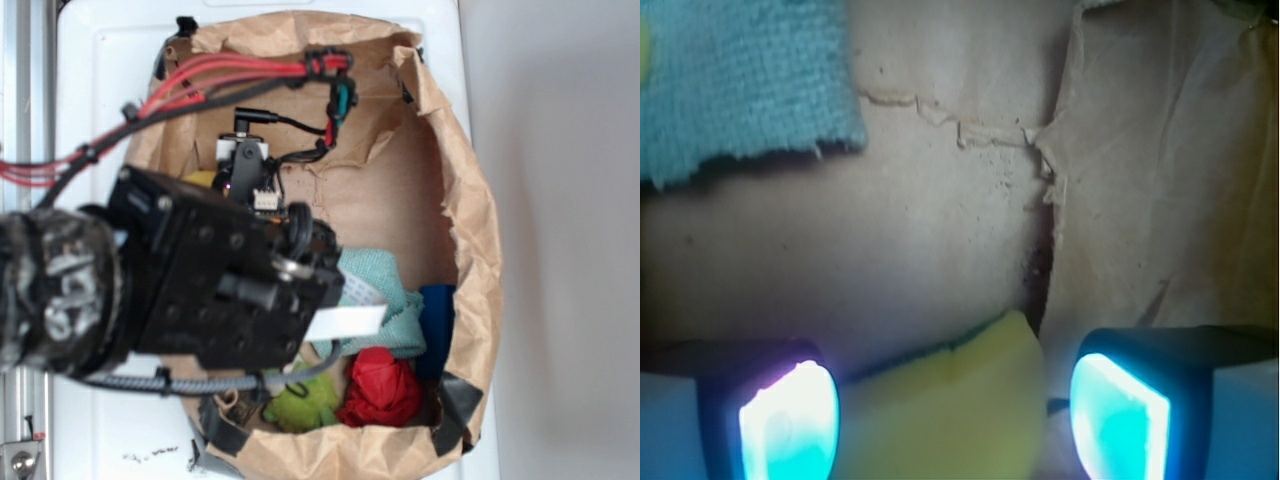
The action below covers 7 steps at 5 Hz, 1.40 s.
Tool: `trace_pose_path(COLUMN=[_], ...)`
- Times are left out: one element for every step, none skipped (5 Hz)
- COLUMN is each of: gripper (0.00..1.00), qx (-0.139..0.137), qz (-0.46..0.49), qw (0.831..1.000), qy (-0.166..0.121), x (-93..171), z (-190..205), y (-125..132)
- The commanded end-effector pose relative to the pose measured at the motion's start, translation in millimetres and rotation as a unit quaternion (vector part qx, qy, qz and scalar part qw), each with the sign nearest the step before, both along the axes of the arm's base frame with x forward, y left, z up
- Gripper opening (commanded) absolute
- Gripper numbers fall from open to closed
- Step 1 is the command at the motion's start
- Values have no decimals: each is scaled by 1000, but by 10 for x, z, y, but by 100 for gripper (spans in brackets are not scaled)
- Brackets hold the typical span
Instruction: Grab the green sponge.
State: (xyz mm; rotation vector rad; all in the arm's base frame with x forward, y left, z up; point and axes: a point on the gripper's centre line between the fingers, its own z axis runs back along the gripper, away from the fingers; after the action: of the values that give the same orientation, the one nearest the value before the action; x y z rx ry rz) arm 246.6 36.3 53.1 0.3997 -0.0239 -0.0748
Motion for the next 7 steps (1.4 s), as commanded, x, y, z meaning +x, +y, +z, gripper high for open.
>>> trace_pose_path(gripper=[100,100,100,100,100,100,100], qx=[7,20,30,32,22,8,-8], qz=[-12,-17,-18,-19,-17,-17,-21], qw=[1000,1000,999,999,1000,999,998], qy=[-9,-6,-2,0,5,28,52], x=[18,2,-20,-31,28,65,64], z=[48,4,-12,-19,-30,-61,-41], y=[-25,-36,-50,-45,-25,-2,3])
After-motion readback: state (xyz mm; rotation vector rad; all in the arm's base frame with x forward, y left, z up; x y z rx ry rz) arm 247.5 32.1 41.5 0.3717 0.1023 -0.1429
